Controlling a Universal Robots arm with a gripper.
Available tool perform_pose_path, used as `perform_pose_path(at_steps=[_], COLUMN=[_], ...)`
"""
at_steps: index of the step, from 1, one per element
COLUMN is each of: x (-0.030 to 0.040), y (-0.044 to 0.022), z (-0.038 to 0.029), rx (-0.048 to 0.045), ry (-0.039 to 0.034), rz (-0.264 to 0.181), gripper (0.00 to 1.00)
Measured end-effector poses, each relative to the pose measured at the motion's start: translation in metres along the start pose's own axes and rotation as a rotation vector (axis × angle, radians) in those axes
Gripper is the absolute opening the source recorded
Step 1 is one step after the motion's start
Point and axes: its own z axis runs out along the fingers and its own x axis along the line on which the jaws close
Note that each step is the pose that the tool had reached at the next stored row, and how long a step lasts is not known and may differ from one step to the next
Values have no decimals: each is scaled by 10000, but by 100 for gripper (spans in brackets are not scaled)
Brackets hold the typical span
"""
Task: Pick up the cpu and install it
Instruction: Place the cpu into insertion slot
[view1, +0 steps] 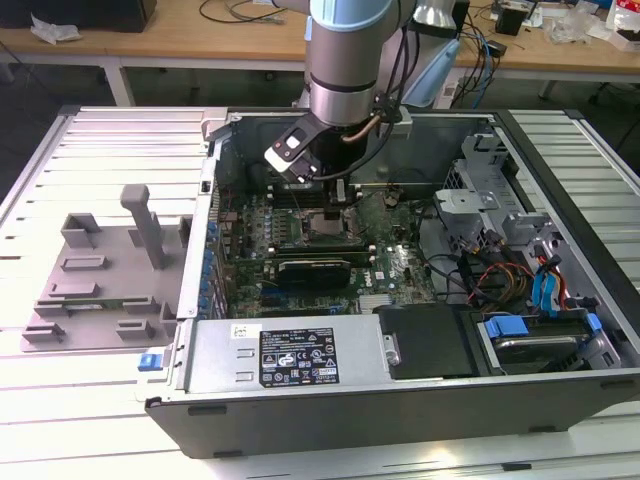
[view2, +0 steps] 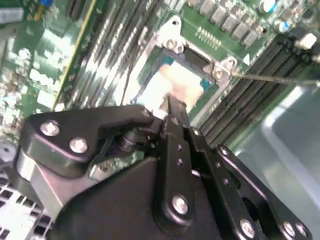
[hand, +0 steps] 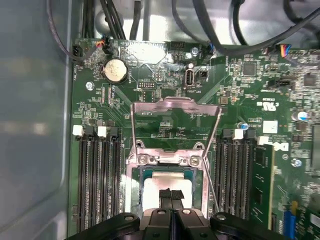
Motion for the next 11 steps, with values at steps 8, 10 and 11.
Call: perform_pose_path(at_steps=[8,10,11], x=[-43,-44,-45], y=[-1,0,1], z=[-75,-135,-196], rx=[-8,-8,-9], ry=[236,236,236], rz=[5,4,3], gripper=[11,11,11])
